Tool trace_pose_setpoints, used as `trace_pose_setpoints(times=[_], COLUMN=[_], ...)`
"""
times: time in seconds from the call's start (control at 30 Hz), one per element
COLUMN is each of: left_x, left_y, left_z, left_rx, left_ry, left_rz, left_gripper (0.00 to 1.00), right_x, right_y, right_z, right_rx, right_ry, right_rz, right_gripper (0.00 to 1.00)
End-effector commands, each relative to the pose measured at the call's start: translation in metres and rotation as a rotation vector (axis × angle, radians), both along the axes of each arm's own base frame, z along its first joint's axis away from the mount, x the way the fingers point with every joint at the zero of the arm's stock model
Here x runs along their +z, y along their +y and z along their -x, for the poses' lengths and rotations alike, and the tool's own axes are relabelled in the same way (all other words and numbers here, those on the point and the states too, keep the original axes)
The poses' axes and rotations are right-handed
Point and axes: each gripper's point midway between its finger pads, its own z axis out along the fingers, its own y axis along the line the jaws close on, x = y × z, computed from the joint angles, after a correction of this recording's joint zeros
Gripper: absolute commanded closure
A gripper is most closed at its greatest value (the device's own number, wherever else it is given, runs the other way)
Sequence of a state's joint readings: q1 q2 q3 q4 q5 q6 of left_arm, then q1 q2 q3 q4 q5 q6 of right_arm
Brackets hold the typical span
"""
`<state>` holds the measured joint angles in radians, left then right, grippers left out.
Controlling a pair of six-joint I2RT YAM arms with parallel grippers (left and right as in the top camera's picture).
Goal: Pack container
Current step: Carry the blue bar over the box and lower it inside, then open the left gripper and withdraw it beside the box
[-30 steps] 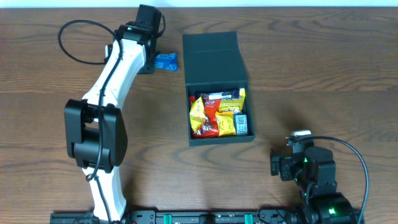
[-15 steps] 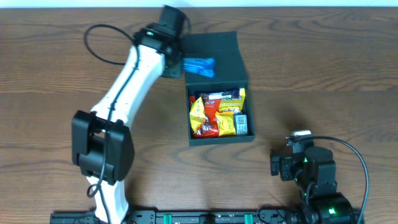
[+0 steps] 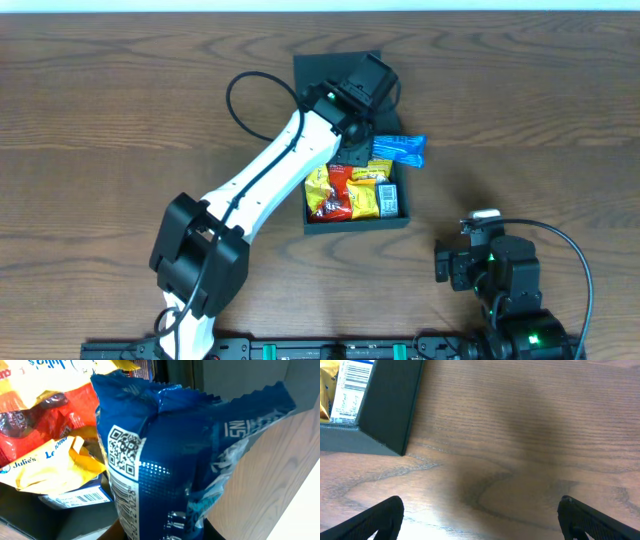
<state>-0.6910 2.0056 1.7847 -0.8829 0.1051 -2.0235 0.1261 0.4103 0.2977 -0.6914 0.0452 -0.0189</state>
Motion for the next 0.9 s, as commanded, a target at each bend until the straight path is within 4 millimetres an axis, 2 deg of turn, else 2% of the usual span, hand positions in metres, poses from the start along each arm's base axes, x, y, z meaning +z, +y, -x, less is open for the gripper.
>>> trace_pose_setpoints(times=[0.0, 0.2, 0.37, 0.43, 0.63, 0.7, 0.73, 0.87], left_x=[0.019, -0.008, -0.014, -0.015, -0.040, -0.048, -0.052, -0.048], left_y=[0.006, 0.023, 0.020, 0.022, 0.039, 0.040, 0.041, 0.037], left_z=[-0.006, -0.003, -0.028, -0.031, -0.022, -0.017, -0.017, -0.041], left_rx=[0.076, 0.099, 0.127, 0.135, 0.151, 0.147, 0.148, 0.173], left_ry=[-0.032, -0.008, -0.085, -0.090, -0.030, -0.002, -0.007, -0.118], left_rz=[0.027, -0.037, 0.029, 0.031, 0.001, 0.005, 0.006, 0.032], left_gripper=[0.79, 0.78, 0.76, 0.76, 0.75, 0.69, 0.61, 0.51], right_x=[0.000, 0.000, 0.000, 0.000, 0.000, 0.000, 0.000, 0.000], right_y=[-0.003, -0.003, -0.003, -0.003, -0.003, -0.003, -0.003, -0.003], right_z=[0.000, 0.000, 0.000, 0.000, 0.000, 0.000, 0.000, 0.000], right_rx=[-0.016, -0.016, -0.016, -0.016, -0.016, -0.016, -0.016, -0.016], right_ry=[-0.003, -0.003, -0.003, -0.003, -0.003, -0.003, -0.003, -0.003], right_rz=[0.002, 0.002, 0.002, 0.002, 0.002, 0.002, 0.002, 0.002], right_gripper=[0.01, 0.01, 0.01, 0.01, 0.01, 0.01, 0.01, 0.01])
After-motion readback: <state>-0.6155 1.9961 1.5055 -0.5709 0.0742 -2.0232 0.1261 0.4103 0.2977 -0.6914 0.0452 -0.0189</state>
